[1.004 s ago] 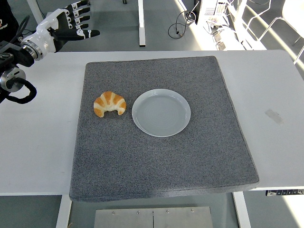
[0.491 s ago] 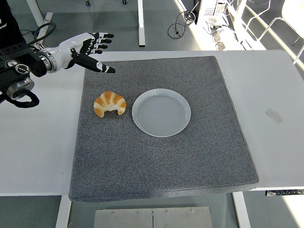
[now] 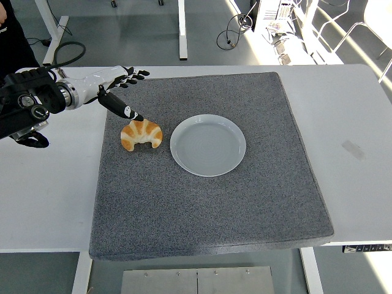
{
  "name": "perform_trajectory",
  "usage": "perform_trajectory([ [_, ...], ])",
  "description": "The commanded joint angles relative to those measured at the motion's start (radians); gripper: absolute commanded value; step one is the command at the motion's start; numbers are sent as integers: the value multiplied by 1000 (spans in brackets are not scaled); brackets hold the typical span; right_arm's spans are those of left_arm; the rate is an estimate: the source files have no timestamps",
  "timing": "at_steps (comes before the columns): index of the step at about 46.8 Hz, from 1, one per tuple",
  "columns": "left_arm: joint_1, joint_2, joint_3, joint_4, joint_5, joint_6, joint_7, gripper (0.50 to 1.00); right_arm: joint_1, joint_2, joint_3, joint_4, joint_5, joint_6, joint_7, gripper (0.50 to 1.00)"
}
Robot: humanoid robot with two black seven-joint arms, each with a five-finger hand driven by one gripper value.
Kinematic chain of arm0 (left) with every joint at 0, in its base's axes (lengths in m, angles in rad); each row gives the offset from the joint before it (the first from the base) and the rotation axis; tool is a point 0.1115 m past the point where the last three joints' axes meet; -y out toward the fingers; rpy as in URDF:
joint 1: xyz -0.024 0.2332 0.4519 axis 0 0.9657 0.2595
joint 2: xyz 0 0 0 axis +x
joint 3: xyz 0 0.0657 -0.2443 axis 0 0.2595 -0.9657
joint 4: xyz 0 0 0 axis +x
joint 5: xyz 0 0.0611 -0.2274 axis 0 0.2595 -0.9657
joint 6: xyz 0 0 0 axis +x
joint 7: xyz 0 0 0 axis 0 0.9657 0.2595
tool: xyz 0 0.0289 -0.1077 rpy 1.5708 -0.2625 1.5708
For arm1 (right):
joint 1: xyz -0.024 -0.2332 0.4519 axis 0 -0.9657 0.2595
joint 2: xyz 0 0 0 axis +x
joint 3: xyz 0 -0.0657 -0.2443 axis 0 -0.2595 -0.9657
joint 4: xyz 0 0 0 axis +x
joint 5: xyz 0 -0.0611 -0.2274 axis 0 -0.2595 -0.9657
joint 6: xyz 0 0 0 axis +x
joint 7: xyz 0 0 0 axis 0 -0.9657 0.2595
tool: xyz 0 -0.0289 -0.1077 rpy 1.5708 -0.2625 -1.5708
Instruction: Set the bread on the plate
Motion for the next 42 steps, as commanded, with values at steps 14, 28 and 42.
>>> perform_trajectory([
  [14,-2,1,46,0,140,16,24,972,0,0,0,0,0,1,0,1000],
  [28,-4,-6,86,0,204,24,49,949,0,0,0,0,0,1,0,1000],
  [42,-4,-13,125,2,221,24,55,940,0,0,0,0,0,1,0,1000],
])
